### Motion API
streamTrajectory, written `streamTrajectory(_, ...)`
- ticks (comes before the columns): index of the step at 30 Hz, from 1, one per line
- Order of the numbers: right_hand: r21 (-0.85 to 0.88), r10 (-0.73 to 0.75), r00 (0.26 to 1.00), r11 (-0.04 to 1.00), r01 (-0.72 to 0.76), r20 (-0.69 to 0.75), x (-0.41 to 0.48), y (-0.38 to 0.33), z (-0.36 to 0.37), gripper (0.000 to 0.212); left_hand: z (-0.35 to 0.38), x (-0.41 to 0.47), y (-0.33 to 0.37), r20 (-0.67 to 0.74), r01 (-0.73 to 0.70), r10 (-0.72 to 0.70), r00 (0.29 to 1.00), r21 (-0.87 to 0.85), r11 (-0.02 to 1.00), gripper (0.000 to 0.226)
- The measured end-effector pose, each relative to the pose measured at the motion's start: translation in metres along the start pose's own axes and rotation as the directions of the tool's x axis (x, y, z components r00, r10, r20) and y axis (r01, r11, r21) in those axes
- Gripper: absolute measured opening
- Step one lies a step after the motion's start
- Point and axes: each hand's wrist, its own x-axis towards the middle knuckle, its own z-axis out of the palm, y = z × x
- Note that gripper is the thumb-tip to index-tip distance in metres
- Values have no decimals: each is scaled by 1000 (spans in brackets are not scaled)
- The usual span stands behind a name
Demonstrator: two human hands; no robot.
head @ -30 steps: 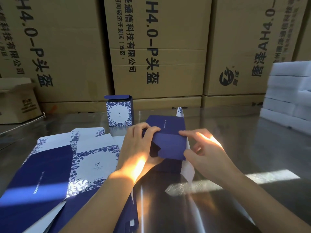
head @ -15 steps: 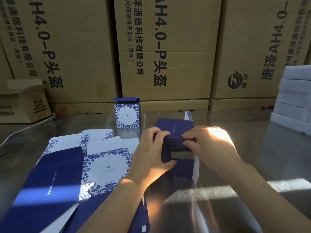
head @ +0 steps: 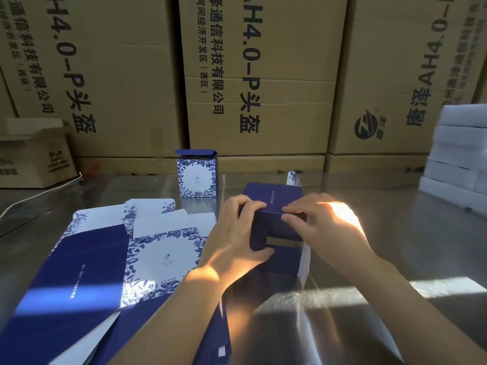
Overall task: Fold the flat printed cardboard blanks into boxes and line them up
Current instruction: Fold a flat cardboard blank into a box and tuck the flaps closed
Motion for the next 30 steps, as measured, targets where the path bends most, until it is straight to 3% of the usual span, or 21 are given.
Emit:
streamTrajectory(9,-91,-152,988,985,149,-31,1,-3,-3,12,1,1,-1,5,5,-5,1000,-13,1000,79)
streamTrajectory(16,65,10,1000,998,-11,19,2,11,-8,17,0,0,1,14,-33,33,999,-8,999,80)
streamTrajectory(24,-82,16,996,996,-23,-83,-1,10,-10,11,0,0,3,-5,-35,35,999,-1,999,79)
streamTrajectory(30,-79,37,998,996,-40,-44,-4,10,-12,17,0,0,3,7,-36,36,999,-6,999,78)
